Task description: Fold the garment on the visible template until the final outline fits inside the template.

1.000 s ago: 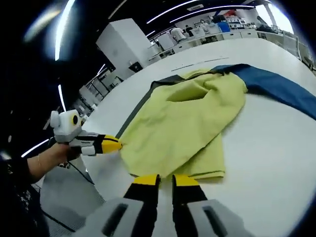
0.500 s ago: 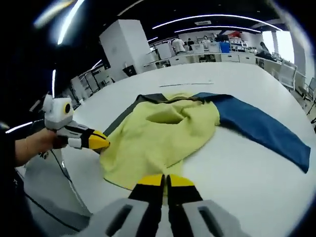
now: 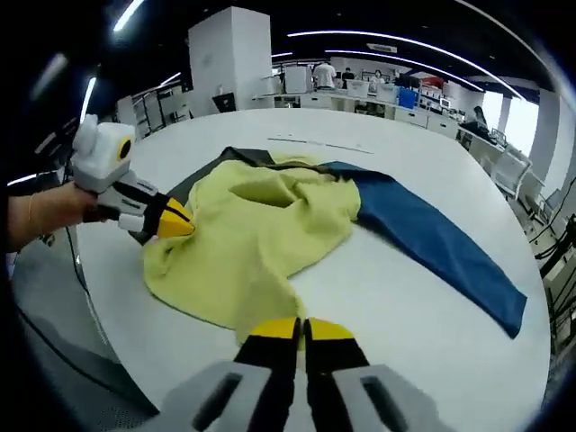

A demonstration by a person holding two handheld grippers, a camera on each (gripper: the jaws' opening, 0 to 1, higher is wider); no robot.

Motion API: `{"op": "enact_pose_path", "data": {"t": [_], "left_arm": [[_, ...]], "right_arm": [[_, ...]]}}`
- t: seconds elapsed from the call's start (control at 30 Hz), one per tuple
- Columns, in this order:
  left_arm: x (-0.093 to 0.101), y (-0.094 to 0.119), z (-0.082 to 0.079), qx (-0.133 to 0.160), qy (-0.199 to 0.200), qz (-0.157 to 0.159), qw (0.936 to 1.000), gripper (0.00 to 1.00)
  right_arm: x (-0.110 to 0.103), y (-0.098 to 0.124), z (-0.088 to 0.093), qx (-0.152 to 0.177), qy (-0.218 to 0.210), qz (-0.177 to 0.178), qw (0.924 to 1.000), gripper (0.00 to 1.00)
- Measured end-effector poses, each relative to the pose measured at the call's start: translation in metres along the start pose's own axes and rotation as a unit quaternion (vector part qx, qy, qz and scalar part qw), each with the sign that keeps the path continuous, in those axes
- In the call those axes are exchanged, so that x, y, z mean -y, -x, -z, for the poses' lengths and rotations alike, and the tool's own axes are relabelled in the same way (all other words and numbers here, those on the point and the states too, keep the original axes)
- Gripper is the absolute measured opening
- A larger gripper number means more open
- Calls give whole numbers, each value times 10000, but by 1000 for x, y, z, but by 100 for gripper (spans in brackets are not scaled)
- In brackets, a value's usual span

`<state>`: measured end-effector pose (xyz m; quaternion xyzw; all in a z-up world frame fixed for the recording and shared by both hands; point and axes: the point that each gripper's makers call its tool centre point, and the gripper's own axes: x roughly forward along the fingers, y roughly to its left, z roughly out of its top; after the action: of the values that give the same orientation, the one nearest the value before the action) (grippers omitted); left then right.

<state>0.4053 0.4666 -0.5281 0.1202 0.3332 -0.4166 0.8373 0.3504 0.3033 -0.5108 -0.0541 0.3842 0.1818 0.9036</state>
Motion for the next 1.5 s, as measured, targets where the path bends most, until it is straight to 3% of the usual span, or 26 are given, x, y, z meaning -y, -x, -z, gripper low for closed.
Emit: {"op": "enact_pose_path", "data": {"t": [0.23, 0.4, 0.5, 0.6, 0.67, 0.83, 0.93, 1.3, 1.4, 1.5], "left_arm": [[-5, -5, 9, -97, -290, -96, 9995, 4], [-3, 8, -1, 107, -504, -115, 9986, 20], [-1, 22, -4, 139, -538, -75, 9984, 22], [-5, 30, 2, 119, -414, -37, 9991, 22], [-6, 34, 8, 95, -70, -15, 9999, 21], [-14, 40, 26, -11, 46, -40, 10000, 19], [-8, 39, 30, -81, 246, 70, 9996, 17], [-2, 33, 39, -252, 119, 115, 9995, 11], [-6, 35, 40, -260, 158, 46, 9995, 2], [-5, 39, 42, -272, 193, 13, 9994, 1]], "right_arm": [[-1, -2, 5, -39, 23, 61, 10000, 0], [-3, -3, 7, -91, 194, 125, 9997, 0], [-3, -4, 7, -90, 140, 96, 9998, 0], [-2, -5, 8, -102, 162, 96, 9998, 0], [-2, -6, 8, -102, 155, 86, 9998, 0], [-2, -3, 9, -127, 153, 92, 9998, 0], [-1, -4, 11, -138, 126, 101, 9998, 0], [1, -2, 14, -172, 87, 138, 9997, 0], [3, -2, 15, -178, 72, 159, 9997, 0], [5, 1, 15, -168, 80, 182, 9997, 0]]}}
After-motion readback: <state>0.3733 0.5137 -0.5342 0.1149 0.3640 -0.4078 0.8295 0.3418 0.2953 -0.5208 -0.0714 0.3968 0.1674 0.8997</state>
